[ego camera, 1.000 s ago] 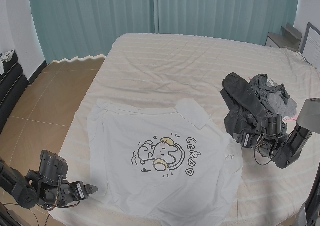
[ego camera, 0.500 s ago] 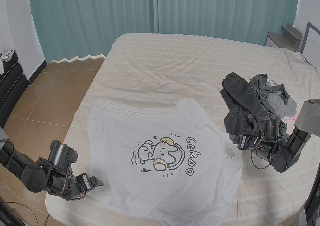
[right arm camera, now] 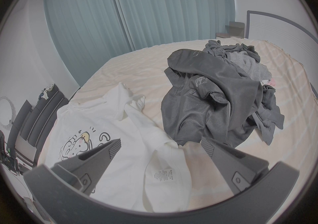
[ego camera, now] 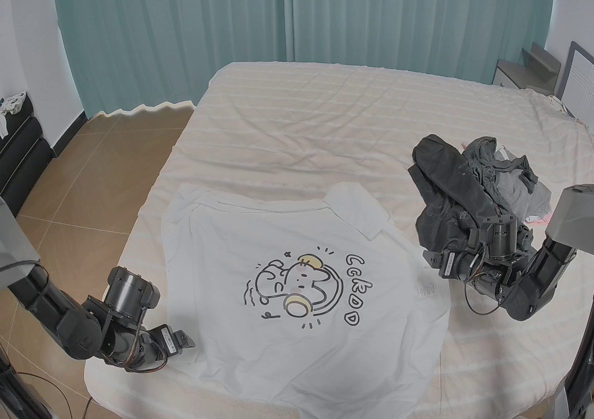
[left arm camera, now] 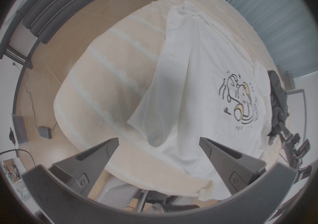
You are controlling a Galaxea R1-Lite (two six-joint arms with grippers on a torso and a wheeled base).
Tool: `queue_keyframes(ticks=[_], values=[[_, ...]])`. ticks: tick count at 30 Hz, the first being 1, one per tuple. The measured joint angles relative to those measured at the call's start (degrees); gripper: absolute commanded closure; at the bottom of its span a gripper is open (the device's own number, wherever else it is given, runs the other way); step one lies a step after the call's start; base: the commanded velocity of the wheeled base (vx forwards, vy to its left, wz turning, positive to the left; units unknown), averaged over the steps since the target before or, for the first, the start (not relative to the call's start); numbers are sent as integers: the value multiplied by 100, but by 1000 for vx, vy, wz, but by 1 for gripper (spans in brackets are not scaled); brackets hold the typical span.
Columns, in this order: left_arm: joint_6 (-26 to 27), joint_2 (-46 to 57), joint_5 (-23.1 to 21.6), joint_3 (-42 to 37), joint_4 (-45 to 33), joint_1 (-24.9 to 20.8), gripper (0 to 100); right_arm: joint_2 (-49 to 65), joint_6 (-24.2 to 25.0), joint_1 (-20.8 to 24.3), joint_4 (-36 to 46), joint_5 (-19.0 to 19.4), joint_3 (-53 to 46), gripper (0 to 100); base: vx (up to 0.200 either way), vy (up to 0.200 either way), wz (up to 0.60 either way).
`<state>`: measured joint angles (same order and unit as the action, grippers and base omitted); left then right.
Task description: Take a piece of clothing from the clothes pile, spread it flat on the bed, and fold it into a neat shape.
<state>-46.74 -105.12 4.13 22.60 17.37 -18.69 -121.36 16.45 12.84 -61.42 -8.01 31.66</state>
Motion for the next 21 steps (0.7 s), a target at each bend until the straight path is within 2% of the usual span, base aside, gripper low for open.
queue_keyframes(ticks=[2, 6, 11, 18, 19, 21], values=[[-22, -202, 413, -20, 255, -123, 0, 2, -5, 4, 0, 0, 0, 0, 0, 0, 0], [-69, -505, 741, -69, 761, -265, 0, 0, -6, 11, -2, -4, 0, 0, 0, 0, 0], [-230, -839, 941, -163, 1325, -413, 0, 0, -9, 13, -5, -11, -5, 0, 0, 0, 0], [-272, -1109, 1040, -210, 1413, -503, 0, 0, -16, 15, -6, -17, -2, 0, 0, 0, 0], [-272, -1128, 1040, -210, 1410, -507, 100, 0, -17, 15, -6, -15, -2, 0, 0, 0, 0], [-272, -1152, 1042, -210, 1413, -512, 100, 0, -17, 15, -6, -17, 0, 0, 0, 0, 0]])
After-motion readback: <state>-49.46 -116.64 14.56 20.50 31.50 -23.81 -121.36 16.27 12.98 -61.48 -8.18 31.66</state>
